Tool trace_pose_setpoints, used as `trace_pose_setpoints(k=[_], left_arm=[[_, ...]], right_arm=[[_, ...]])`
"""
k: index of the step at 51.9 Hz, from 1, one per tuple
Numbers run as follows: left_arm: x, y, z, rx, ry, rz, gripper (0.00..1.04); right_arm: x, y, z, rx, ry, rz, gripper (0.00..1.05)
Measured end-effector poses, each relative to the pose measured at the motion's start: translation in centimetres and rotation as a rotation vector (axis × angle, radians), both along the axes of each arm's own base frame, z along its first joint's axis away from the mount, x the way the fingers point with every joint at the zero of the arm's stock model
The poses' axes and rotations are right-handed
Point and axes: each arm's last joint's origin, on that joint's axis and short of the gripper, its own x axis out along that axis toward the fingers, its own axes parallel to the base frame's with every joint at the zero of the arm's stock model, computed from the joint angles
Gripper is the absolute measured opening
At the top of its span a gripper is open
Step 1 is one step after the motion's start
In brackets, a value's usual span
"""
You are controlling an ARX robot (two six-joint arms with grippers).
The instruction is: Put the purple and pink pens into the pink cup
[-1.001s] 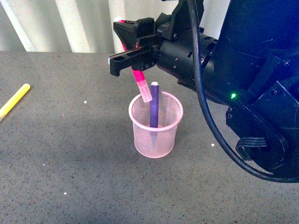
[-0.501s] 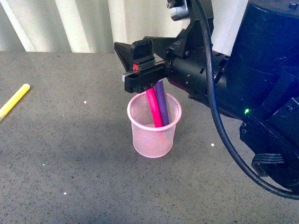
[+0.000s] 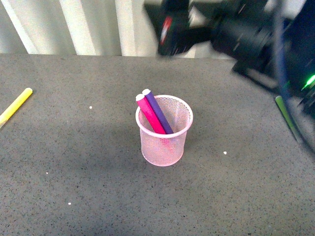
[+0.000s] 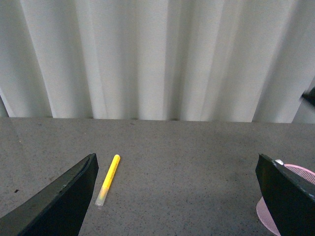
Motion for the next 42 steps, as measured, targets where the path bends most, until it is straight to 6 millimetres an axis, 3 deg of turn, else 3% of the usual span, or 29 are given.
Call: trace_pose_setpoints(k=[7, 13, 17, 23, 28, 32, 37, 42], left_arm=[[0.0, 0.0, 0.0, 0.0, 0.0, -0.001, 0.98], [0.0, 0.0, 0.0, 0.0, 0.0, -0.001, 0.98], [0.0, 0.0, 0.0, 0.0, 0.0, -0.001, 0.98], [0.0, 0.0, 0.0, 0.0, 0.0, -0.001, 0.98], [0.0, 0.0, 0.0, 0.0, 0.0, -0.001, 0.98], [0.0, 0.0, 0.0, 0.0, 0.0, -0.001, 0.98], [0.0, 0.0, 0.0, 0.0, 0.0, 0.0, 0.98], [0.0, 0.0, 0.0, 0.0, 0.0, -0.001, 0.98]], right_arm=[[0.6, -4.6, 7.1, 0.009, -0.16, -0.207, 0.98], [-0.6, -8.2, 9.3, -0.046, -0.172, -0.393, 0.98], [-2.8, -10.7, 11.2, -0.092, -0.197, -0.509, 0.98], [-7.9, -14.0, 14.7, -0.108, -0.249, -0.637, 0.98], [-10.4, -14.9, 15.4, -0.11, -0.262, -0.687, 0.98], [-12.3, -15.4, 15.6, -0.131, -0.15, -0.726, 0.87], [-14.8, -15.3, 13.0, -0.164, -0.01, -0.737, 0.66], [-15.6, -14.6, 11.1, -0.172, 0.019, -0.743, 0.5]])
